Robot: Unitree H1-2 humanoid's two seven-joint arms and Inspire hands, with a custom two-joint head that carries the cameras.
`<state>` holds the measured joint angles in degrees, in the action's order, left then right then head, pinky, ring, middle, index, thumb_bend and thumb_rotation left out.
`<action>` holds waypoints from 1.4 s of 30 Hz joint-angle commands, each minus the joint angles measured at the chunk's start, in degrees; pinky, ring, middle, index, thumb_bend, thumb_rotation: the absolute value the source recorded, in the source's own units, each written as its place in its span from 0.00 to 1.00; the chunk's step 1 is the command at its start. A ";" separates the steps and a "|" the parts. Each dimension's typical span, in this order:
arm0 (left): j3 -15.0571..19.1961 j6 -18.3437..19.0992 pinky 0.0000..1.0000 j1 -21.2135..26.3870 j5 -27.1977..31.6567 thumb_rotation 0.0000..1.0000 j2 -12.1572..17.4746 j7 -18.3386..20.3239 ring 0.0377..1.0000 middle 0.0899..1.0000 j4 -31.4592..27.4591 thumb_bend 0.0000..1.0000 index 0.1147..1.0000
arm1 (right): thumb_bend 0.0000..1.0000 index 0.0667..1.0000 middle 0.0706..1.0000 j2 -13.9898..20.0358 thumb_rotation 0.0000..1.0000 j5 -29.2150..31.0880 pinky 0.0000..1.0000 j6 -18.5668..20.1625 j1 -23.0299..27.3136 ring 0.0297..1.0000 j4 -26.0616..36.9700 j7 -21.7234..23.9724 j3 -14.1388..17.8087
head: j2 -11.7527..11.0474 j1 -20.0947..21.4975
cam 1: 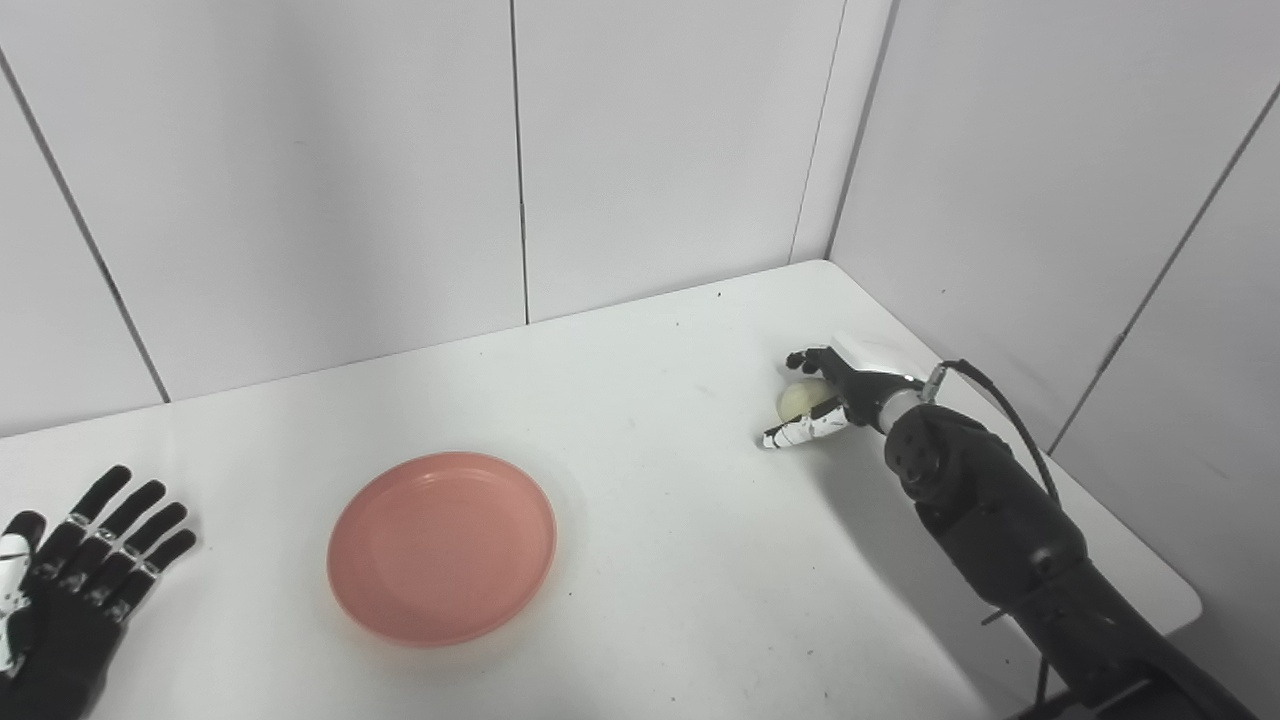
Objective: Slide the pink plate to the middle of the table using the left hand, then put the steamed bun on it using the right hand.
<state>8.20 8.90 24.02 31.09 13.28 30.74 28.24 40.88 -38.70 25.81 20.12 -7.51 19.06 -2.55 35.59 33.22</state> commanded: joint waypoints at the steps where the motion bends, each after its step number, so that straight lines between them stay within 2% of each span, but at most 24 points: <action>1: -0.68 4.61 0.81 -4.22 -2.55 0.89 0.48 -2.80 0.81 0.82 2.65 0.53 0.84 | 1.00 0.80 0.80 2.22 0.40 0.41 0.62 -0.11 1.88 0.79 1.34 -1.48 1.21 | -0.07 -0.02; 4: -0.66 5.18 0.80 -4.41 -2.53 0.87 0.38 -3.38 0.81 0.82 1.91 0.53 0.83 | 1.00 0.79 0.79 2.25 0.37 0.61 0.62 -0.10 1.84 0.78 1.17 -1.76 1.28 | 0.07 -0.11; 7: -0.94 4.99 0.81 -4.51 -2.62 0.88 0.45 -3.29 0.81 0.82 1.63 0.53 0.84 | 0.97 0.80 0.81 2.80 0.35 -0.42 0.66 0.37 1.97 0.80 1.32 -1.28 0.55 | 0.14 -0.15; 10: -0.84 5.09 0.81 -4.49 -2.26 0.87 0.48 -3.08 0.81 0.82 1.75 0.53 0.84 | 0.95 0.80 0.80 2.88 0.34 -0.80 0.63 0.98 1.90 0.79 1.70 -0.30 1.48 | 0.21 -0.17; 16: -0.90 4.96 0.82 -4.54 -2.16 0.88 0.58 -2.74 0.82 0.83 1.69 0.53 0.85 | 0.94 0.79 0.83 3.43 0.35 -0.85 0.65 1.01 1.38 0.82 1.66 0.11 2.51 | 0.27 -0.19; 23: -1.00 5.37 0.82 -4.76 -2.22 0.87 0.58 -3.06 0.82 0.83 0.84 0.54 0.85 | 0.91 0.76 0.83 3.10 0.29 0.64 0.71 0.74 1.37 0.84 0.79 -0.49 3.51 | 0.35 -0.44; 26: -0.95 5.78 0.83 -4.86 -2.07 0.86 0.52 -3.25 0.82 0.84 0.36 0.54 0.85 | 0.83 0.69 0.68 2.68 0.19 2.22 0.59 -1.09 1.40 0.66 -0.46 -3.06 4.15 | 0.41 -0.47; 27: -0.91 5.95 0.83 -4.92 -2.02 0.86 0.49 -3.38 0.82 0.84 0.15 0.54 0.85 | 0.79 0.64 0.59 2.60 0.14 2.37 0.50 -1.88 1.43 0.56 -0.95 -4.25 4.15 | 0.46 -0.49; 28: -0.93 6.02 0.83 -4.96 -2.05 0.86 0.49 -3.43 0.82 0.84 0.04 0.54 0.85 | 0.65 0.55 0.54 2.54 0.14 2.30 0.45 -2.27 1.56 0.50 -1.41 -5.21 3.94 | 0.46 -0.49; 29: -0.95 6.05 0.83 -5.01 -2.07 0.87 0.49 -3.43 0.82 0.84 -0.08 0.54 0.86 | 0.57 0.49 0.48 2.54 0.13 2.36 0.38 -2.62 1.69 0.44 -1.85 -5.91 3.73 | 0.54 -0.45; 32: -0.98 6.16 0.83 -5.12 -2.03 0.88 0.48 -3.46 0.83 0.84 -0.35 0.53 0.86 | 0.52 0.46 0.43 2.59 0.13 2.67 0.33 -2.94 2.10 0.38 -2.93 -6.90 3.05 | 0.55 -0.43; 42: -1.09 6.52 0.83 -5.34 -1.94 0.87 0.42 -3.61 0.83 0.84 -1.09 0.54 0.86 | 0.52 0.45 0.40 3.00 0.13 4.12 0.30 -3.55 2.76 0.35 -4.52 -7.53 1.53 | 0.65 -0.56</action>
<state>7.91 10.04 22.12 31.08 13.41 29.33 24.71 42.03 -34.70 23.98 20.80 -12.46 12.54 -1.05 36.30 32.70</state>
